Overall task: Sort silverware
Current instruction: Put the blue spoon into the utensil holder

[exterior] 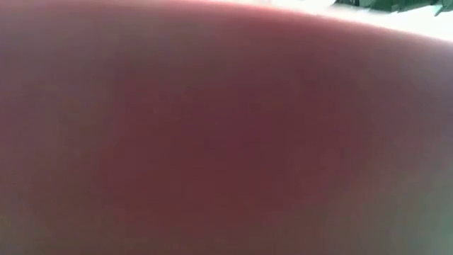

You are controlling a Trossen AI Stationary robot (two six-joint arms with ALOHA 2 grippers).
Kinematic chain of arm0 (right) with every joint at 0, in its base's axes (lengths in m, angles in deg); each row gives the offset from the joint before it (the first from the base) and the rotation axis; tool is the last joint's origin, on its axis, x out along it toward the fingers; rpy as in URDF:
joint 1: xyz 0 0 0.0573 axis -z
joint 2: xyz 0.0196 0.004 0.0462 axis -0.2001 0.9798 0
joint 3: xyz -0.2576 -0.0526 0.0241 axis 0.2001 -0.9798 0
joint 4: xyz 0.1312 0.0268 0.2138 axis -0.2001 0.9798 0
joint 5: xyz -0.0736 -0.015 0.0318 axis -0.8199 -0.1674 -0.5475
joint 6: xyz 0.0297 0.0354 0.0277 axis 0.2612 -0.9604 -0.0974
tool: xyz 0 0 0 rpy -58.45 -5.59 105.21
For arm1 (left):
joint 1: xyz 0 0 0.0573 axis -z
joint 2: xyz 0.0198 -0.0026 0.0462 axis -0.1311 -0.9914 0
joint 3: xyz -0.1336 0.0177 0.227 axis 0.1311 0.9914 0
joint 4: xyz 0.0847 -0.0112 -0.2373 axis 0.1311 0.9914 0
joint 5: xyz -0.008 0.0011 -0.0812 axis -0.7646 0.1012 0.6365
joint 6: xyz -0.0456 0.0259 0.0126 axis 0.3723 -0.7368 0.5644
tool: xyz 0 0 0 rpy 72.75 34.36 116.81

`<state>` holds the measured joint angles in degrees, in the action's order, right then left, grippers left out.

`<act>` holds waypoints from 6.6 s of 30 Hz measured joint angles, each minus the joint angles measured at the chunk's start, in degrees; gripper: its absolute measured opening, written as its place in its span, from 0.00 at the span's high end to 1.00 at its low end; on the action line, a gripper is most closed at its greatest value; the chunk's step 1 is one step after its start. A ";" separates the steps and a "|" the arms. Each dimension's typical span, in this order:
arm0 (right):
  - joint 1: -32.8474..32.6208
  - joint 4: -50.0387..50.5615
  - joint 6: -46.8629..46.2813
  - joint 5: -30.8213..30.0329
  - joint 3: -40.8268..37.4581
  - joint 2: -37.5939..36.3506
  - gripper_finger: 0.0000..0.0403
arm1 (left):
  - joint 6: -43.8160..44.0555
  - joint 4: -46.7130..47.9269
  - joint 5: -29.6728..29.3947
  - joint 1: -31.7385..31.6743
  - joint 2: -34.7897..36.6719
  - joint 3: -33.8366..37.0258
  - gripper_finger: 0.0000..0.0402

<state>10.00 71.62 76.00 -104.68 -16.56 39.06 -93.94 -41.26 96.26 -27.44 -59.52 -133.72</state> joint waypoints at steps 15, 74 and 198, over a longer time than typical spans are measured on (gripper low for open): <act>3.77 -1.60 -2.42 0.80 0.00 0.02 1.00 | 3.43 -6.15 -1.36 1.25 -0.02 0.00 0.61; 3.71 45.79 -30.58 -18.99 0.00 -24.79 0.57 | 13.94 -15.61 -29.84 -0.92 -26.48 -20.56 1.00; 3.69 24.87 -17.83 -0.79 -7.15 -11.47 0.58 | 37.66 42.88 -61.76 -31.28 32.57 67.16 0.63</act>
<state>13.70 96.49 58.16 -105.47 -23.71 27.59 -56.28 1.62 34.49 -58.72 -26.95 -66.56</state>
